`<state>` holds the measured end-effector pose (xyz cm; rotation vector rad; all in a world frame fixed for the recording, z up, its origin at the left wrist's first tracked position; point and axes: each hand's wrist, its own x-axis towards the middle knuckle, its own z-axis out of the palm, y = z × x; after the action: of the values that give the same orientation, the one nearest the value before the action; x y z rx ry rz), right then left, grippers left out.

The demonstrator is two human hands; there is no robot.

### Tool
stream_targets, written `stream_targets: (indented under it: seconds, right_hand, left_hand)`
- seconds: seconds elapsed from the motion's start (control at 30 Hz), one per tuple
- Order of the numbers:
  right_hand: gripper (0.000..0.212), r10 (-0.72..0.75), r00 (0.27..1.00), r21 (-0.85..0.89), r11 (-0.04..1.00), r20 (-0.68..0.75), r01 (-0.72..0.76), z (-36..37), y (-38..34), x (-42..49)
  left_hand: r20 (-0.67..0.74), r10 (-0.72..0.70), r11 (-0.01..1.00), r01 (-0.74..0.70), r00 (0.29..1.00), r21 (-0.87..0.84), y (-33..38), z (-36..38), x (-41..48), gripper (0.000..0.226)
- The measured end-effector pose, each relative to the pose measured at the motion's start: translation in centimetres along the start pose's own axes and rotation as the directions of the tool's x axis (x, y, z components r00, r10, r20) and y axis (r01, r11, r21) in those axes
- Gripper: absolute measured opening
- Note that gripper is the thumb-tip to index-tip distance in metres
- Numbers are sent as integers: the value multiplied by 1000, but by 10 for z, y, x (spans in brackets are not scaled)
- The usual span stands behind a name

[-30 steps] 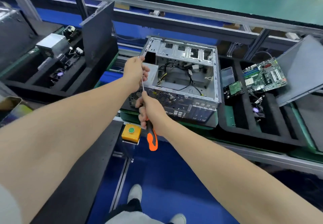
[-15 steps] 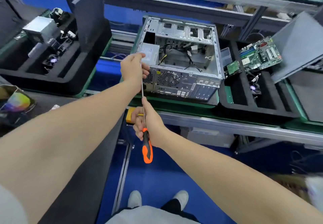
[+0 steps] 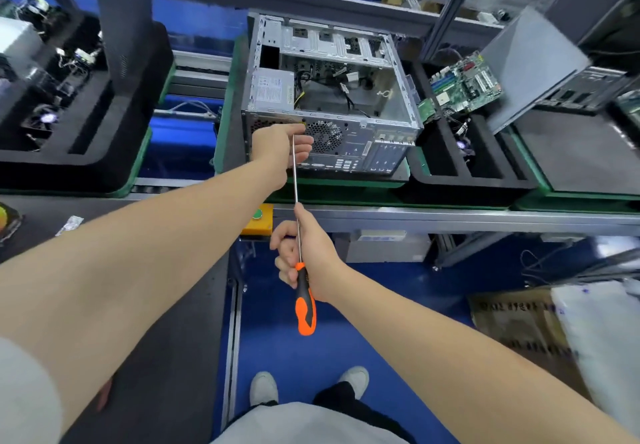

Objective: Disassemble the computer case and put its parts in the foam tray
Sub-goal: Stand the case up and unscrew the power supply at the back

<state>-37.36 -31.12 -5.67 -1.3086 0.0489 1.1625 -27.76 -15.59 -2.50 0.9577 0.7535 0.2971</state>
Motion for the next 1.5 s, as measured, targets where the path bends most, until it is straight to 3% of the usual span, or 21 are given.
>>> stream_targets:
  seconds: [0.1,0.3,0.83,1.2,1.37,1.5]
  right_hand:
    - [77,7,1000,-9,1000,-13,-7,-1,-5,-1]
    - [73,6,999,-45,999,-37,-7,-6,-9,1]
    - [70,4,997,-142,990,-79,-15,-14,-18,2]
    - [69,-7,1000,-45,999,-24,6,-9,-19,1]
    - [56,-119,981,-188,978,-154,89,-1,-22,0]
    - [53,-147,949,-318,947,-280,53,11,-25,-4]
  left_hand:
    - [72,-8,1000,9,997,-12,2,0,-1,20]
    - [85,-2,998,-3,996,57,4,-6,3,31]
    - [36,13,999,-14,999,30,-2,2,5,20]
    - [47,9,996,-13,999,86,6,1,0,29]
    - [52,6,999,-9,999,53,4,0,0,29]
    - [40,-20,1000,20,999,3,3,1,1,24]
